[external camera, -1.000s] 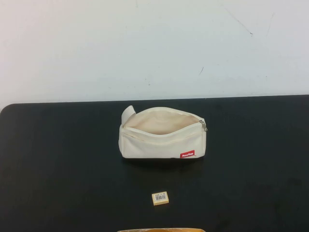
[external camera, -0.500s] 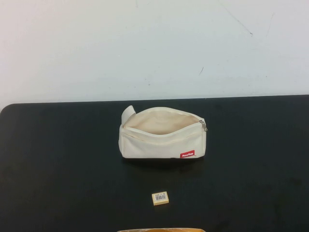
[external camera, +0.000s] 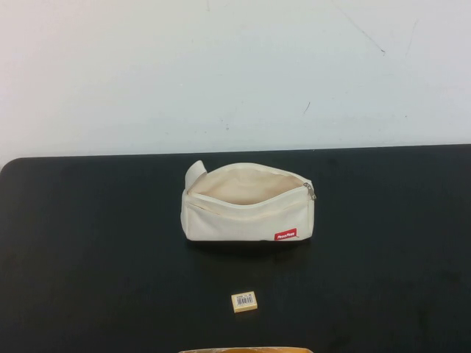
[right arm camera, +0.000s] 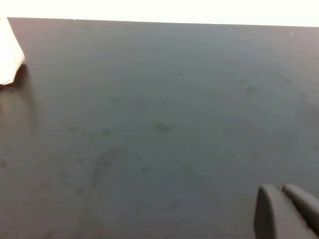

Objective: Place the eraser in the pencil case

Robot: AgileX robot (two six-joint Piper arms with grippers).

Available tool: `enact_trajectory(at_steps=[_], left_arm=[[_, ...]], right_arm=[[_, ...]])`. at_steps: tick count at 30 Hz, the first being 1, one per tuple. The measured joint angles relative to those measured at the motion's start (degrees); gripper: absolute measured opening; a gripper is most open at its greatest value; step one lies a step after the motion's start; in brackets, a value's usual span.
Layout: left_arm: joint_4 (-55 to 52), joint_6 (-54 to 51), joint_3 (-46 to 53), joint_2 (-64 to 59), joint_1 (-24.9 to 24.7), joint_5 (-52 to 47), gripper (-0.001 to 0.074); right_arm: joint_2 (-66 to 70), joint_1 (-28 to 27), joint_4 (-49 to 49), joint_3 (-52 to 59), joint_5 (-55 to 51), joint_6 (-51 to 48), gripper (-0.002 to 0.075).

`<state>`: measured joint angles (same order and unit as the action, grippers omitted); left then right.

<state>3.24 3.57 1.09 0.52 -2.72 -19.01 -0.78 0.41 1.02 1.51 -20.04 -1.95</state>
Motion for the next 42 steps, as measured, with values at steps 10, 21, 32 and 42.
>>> enact_trajectory(at_steps=[10, 21, 32, 42], left_arm=[[-3.24, 0.00, 0.40, 0.00, 0.00, 27.27, -0.0001], [5.90, -0.80, 0.40, 0.00, 0.00, 47.17, -0.0001], [13.37, -11.38, 0.40, 0.00, 0.00, 46.02, -0.0001], [15.18, -24.87, -24.73, -11.13, 0.00, 19.01, -0.0001]], right_arm=[[0.00, 0.00, 0.00, 0.00, 0.00, 0.00, -0.0001], [0.00, 0.00, 0.00, 0.00, 0.00, 0.00, -0.0001], [0.00, 0.00, 0.00, 0.00, 0.00, 0.61, -0.0001], [0.00, 0.00, 0.00, 0.00, 0.00, 0.84, -0.0001]])
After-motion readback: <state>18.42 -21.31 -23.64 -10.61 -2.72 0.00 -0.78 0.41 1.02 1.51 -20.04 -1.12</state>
